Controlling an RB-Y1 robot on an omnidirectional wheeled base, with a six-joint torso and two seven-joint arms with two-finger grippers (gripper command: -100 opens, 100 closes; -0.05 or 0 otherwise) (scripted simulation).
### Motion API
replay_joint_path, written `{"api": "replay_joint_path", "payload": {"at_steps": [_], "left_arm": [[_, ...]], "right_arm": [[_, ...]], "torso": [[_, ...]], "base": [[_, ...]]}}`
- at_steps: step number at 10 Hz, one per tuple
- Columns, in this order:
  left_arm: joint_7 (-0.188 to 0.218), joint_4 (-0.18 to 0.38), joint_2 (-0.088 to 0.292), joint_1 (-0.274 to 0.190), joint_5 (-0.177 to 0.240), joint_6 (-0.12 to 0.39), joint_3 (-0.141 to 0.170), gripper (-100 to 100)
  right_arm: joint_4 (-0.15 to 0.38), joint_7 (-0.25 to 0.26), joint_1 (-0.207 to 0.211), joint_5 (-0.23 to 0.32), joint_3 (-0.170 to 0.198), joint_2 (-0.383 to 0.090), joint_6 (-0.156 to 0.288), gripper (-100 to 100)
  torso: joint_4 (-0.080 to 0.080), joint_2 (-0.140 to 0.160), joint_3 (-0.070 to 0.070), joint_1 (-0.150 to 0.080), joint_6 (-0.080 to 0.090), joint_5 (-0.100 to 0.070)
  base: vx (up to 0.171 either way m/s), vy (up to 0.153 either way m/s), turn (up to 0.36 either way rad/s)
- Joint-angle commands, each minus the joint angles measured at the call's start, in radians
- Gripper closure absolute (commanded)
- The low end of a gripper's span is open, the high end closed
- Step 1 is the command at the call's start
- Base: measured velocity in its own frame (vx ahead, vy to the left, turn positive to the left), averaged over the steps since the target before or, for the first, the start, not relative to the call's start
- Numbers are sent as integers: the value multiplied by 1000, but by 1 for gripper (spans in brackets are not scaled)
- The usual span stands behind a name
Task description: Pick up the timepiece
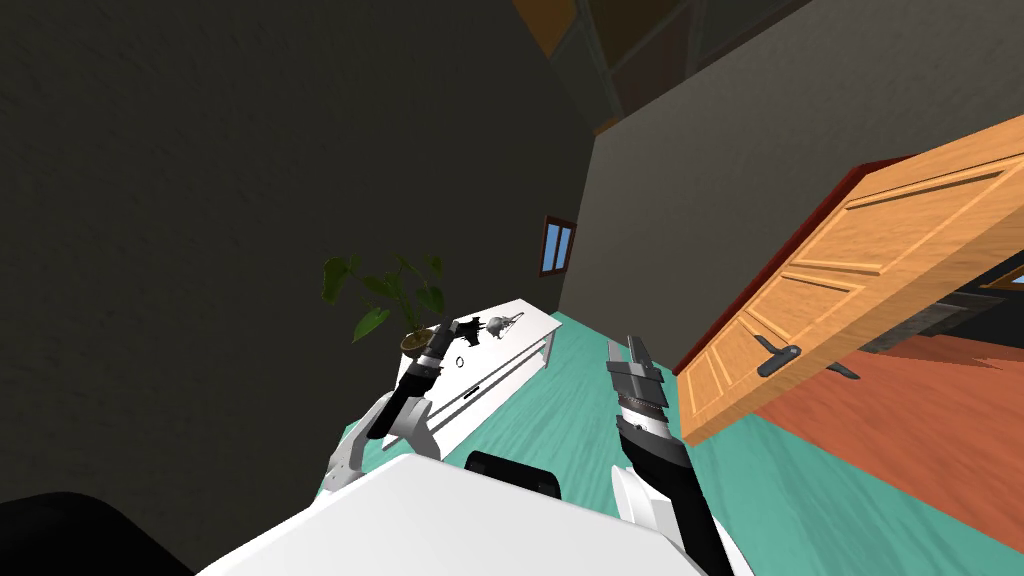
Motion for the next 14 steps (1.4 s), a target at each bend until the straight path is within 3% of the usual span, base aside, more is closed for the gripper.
{"api": "replay_joint_path", "payload": {"at_steps": [1, 14], "left_arm": [[-6, 50, 22, -16, -1, 25, 0, -100], [-36, 376, 136, -135, -6, 201, -9, -100]], "right_arm": [[0, 0, 0, 0, 0, 0, 0, 0], [0, 0, 0, 0, 0, 0, 0, 0]], "torso": [[0, 0, 0, 0, 0, 0], [0, -2, -1, -1, 0, 0]], "base": [[-24, -12, -56], [-12, -11, -53]]}}
